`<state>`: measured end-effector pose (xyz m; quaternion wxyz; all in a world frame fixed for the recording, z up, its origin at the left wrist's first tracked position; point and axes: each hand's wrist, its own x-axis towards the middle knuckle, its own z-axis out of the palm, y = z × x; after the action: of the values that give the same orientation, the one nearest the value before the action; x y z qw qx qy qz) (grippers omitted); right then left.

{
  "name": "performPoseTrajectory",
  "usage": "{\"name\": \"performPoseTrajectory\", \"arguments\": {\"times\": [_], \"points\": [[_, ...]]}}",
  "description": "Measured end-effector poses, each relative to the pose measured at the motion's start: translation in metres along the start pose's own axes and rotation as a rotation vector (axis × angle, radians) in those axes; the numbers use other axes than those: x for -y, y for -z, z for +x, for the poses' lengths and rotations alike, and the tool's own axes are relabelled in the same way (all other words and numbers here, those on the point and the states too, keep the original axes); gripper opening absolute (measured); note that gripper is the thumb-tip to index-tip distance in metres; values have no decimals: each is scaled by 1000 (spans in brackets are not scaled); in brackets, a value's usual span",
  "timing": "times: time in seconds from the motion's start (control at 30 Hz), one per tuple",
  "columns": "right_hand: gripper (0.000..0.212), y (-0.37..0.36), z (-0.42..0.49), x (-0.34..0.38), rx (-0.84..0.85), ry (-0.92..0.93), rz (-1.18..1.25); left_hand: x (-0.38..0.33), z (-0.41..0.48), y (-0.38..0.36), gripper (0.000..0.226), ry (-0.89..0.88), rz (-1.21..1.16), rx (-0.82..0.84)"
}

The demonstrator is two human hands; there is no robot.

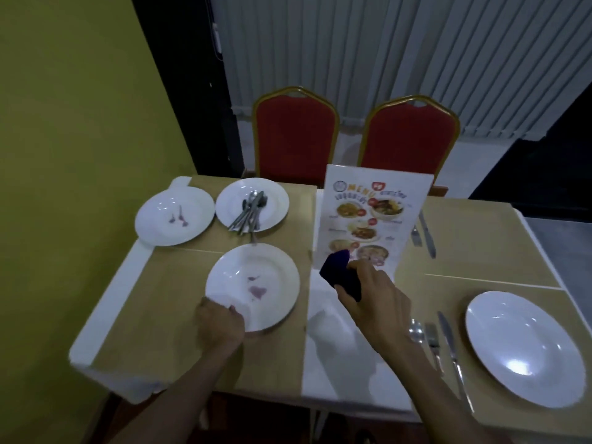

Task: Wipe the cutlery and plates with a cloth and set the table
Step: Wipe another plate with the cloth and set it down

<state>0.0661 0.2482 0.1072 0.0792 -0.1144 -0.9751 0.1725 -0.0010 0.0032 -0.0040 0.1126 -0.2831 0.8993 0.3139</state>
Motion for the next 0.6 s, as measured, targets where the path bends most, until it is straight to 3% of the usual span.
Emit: {"name": "performPoseTrajectory", "arguments": {"times": [0.07, 0.1, 0.23, 0.33, 0.47, 0.53, 0.6], "points": [[31, -10, -6, 22, 9, 41, 10, 17, 20, 9, 50, 222, -34, 158], [30, -14, -8, 32, 16, 57, 10, 29, 31, 5, 45, 246, -78, 222], [30, -18, -13, 71, -1, 70, 43, 53, 55, -9, 55, 167, -556, 458], [29, -11, -6, 97, -28, -2, 195, 18, -3, 47, 20, 124, -937, 689], [29, -14, 12, 131, -17, -30, 313, 19, -27, 77, 25, 148, -1071, 864], [31, -26, 17, 138, 64, 23, 218, 25, -32, 90, 37, 149, -1126, 951], [41, -43, 13, 130, 132, 167, -43, 23, -38, 102, 45, 104, -1148, 968]]}}
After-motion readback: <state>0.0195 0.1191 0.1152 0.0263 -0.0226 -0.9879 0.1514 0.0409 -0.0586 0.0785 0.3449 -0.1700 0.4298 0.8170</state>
